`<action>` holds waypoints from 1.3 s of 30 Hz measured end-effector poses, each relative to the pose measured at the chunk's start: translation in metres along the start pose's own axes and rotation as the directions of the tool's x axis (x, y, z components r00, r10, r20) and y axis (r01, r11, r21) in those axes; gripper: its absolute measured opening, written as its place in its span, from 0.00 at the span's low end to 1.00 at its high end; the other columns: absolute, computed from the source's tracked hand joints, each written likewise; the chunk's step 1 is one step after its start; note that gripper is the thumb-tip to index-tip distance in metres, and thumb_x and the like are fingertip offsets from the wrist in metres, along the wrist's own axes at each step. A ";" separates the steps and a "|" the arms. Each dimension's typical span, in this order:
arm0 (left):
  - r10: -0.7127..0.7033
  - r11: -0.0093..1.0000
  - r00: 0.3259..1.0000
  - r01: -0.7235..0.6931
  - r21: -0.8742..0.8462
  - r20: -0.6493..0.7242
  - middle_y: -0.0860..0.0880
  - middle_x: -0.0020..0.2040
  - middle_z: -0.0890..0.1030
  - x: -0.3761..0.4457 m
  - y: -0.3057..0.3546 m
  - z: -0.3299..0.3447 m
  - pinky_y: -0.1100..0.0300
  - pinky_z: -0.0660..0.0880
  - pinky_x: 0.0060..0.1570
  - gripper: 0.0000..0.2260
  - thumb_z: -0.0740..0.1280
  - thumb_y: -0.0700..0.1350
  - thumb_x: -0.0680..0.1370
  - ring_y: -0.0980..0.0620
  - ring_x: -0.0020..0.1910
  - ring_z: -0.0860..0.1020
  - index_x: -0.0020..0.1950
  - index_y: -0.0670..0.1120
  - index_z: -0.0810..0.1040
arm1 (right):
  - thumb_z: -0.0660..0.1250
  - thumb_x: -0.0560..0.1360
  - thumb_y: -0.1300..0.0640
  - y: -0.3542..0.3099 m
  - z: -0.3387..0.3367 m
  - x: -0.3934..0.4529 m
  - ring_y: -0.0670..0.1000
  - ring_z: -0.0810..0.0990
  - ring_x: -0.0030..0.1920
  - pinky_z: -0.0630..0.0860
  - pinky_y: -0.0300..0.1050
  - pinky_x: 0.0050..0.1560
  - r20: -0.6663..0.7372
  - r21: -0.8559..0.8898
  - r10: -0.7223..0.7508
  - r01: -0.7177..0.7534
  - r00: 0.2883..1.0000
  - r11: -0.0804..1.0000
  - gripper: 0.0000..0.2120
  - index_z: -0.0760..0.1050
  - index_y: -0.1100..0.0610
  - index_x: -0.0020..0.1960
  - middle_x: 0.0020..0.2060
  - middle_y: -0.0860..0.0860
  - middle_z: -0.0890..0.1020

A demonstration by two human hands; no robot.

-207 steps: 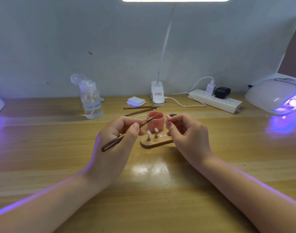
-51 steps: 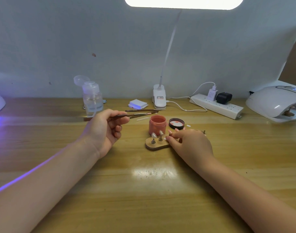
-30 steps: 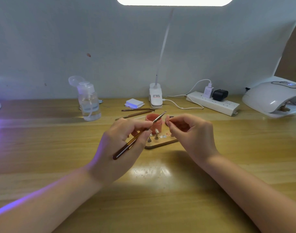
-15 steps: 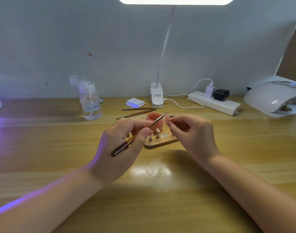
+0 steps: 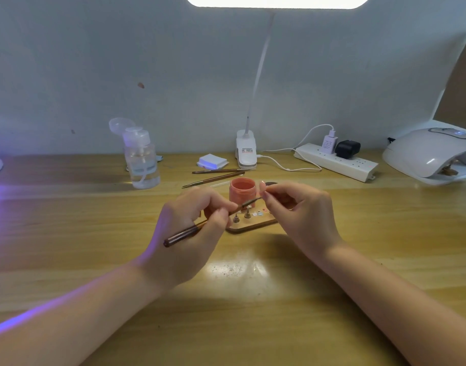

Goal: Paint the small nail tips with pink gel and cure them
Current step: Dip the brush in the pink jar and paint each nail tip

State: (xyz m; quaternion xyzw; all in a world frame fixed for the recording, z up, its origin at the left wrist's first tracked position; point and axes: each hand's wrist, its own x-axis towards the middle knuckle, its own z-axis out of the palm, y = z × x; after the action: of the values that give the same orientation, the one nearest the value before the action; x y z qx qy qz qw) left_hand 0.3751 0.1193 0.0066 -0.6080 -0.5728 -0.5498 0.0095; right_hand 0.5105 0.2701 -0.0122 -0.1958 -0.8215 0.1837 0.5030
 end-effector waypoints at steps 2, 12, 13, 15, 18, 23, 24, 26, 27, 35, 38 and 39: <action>-0.038 0.997 0.999 0.037 -0.061 -0.023 0.55 0.35 0.81 0.006 0.001 -0.001 0.74 0.67 0.36 0.07 0.62 0.45 0.73 0.61 0.35 0.76 0.42 0.48 0.80 | 0.73 0.73 0.62 0.003 0.001 -0.001 0.46 0.81 0.35 0.79 0.48 0.38 -0.004 0.006 0.032 -0.032 0.999 0.999 0.03 0.84 0.58 0.46 0.35 0.47 0.84; -0.563 0.820 0.818 0.537 0.199 0.112 0.52 0.25 0.80 0.120 -0.016 0.004 0.63 0.74 0.33 0.09 0.64 0.41 0.75 0.57 0.29 0.79 0.40 0.40 0.83 | 0.73 0.70 0.66 0.006 0.011 -0.003 0.48 0.78 0.31 0.73 0.39 0.35 -0.009 -0.074 -0.012 0.012 1.000 0.997 0.03 0.83 0.59 0.42 0.33 0.51 0.83; -0.599 0.796 0.789 0.567 0.212 0.137 0.52 0.24 0.79 0.127 -0.016 0.008 0.69 0.71 0.26 0.09 0.64 0.40 0.75 0.60 0.24 0.77 0.42 0.39 0.82 | 0.73 0.69 0.66 0.007 0.011 -0.003 0.47 0.76 0.31 0.72 0.36 0.34 -0.010 -0.077 -0.013 0.012 1.000 0.997 0.03 0.83 0.59 0.41 0.31 0.51 0.82; -0.658 0.750 0.732 0.612 0.253 0.178 0.50 0.25 0.79 0.135 -0.017 0.014 0.72 0.63 0.17 0.07 0.64 0.39 0.76 0.62 0.17 0.73 0.44 0.39 0.81 | 0.73 0.69 0.66 0.007 0.012 -0.003 0.46 0.74 0.30 0.69 0.32 0.33 -0.001 -0.076 -0.005 0.005 1.000 0.997 0.02 0.83 0.60 0.40 0.30 0.50 0.81; -0.694 0.716 0.677 0.613 0.333 0.245 0.50 0.25 0.80 0.136 -0.020 0.023 0.73 0.60 0.16 0.06 0.65 0.40 0.76 0.61 0.15 0.69 0.40 0.41 0.79 | 0.73 0.70 0.65 0.008 0.011 -0.003 0.44 0.74 0.29 0.70 0.32 0.33 0.019 -0.059 0.005 -0.004 1.000 0.998 0.01 0.82 0.61 0.40 0.30 0.49 0.80; -0.761 0.648 0.625 0.733 0.206 0.172 0.50 0.24 0.79 0.133 -0.030 0.018 0.70 0.61 0.18 0.05 0.65 0.40 0.75 0.59 0.17 0.68 0.42 0.41 0.80 | 0.73 0.70 0.66 0.006 0.012 -0.003 0.39 0.74 0.30 0.70 0.30 0.34 0.033 -0.026 0.012 -0.011 0.999 1.000 0.01 0.82 0.62 0.41 0.31 0.48 0.80; -0.786 0.618 0.600 0.773 0.148 0.147 0.51 0.24 0.79 0.133 -0.033 0.012 0.69 0.61 0.20 0.06 0.64 0.40 0.75 0.58 0.19 0.68 0.43 0.41 0.80 | 0.72 0.70 0.66 0.006 0.012 -0.004 0.38 0.74 0.30 0.70 0.30 0.34 0.036 -0.020 0.014 -0.013 0.999 1.000 0.01 0.82 0.62 0.42 0.32 0.48 0.80; -0.827 0.548 0.542 0.837 -0.004 0.150 0.52 0.24 0.79 0.131 -0.042 0.000 0.67 0.60 0.23 0.07 0.62 0.41 0.75 0.58 0.21 0.66 0.41 0.43 0.79 | 0.72 0.71 0.66 0.005 0.013 -0.004 0.38 0.74 0.31 0.70 0.30 0.34 0.048 -0.017 0.018 -0.017 0.999 1.000 0.01 0.82 0.62 0.42 0.32 0.49 0.80; -0.841 0.510 0.515 0.857 -0.076 0.169 0.53 0.24 0.78 0.128 -0.046 -0.006 0.68 0.60 0.22 0.08 0.60 0.42 0.76 0.59 0.20 0.66 0.41 0.43 0.78 | 0.72 0.71 0.66 0.005 0.013 -0.004 0.38 0.74 0.31 0.70 0.30 0.34 0.050 -0.016 0.019 -0.018 0.999 1.000 0.01 0.82 0.62 0.42 0.32 0.49 0.80; -0.880 0.324 0.407 0.892 -0.315 0.246 0.54 0.24 0.77 0.100 -0.064 -0.037 0.67 0.59 0.26 0.09 0.59 0.42 0.76 0.60 0.18 0.67 0.39 0.46 0.75 | 0.71 0.73 0.64 0.001 0.011 -0.004 0.45 0.77 0.32 0.76 0.43 0.36 0.035 0.037 0.092 -0.093 0.995 0.995 0.02 0.82 0.62 0.44 0.33 0.51 0.82; -0.848 0.406 0.504 0.817 -0.409 0.166 0.53 0.25 0.78 0.092 -0.056 -0.038 0.69 0.62 0.23 0.09 0.61 0.41 0.76 0.59 0.21 0.68 0.40 0.44 0.78 | 0.71 0.73 0.62 -0.001 0.011 -0.004 0.47 0.79 0.34 0.77 0.48 0.39 0.043 0.073 0.145 -0.148 0.989 0.986 0.02 0.82 0.61 0.45 0.34 0.51 0.82; -0.812 0.470 0.571 0.761 -0.447 0.120 0.52 0.26 0.78 0.087 -0.052 -0.037 0.68 0.64 0.23 0.08 0.62 0.41 0.76 0.58 0.23 0.69 0.40 0.44 0.79 | 0.71 0.74 0.62 -0.001 0.012 -0.003 0.47 0.79 0.34 0.77 0.49 0.39 0.047 0.080 0.158 -0.162 0.986 0.984 0.02 0.82 0.60 0.45 0.33 0.50 0.82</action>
State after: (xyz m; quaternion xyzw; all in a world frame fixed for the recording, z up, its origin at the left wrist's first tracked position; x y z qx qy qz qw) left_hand 0.2909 0.1731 0.0482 -0.2288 -0.6416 -0.6407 -0.3542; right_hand 0.5014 0.2662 -0.0192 -0.2363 -0.8048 0.2617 0.4775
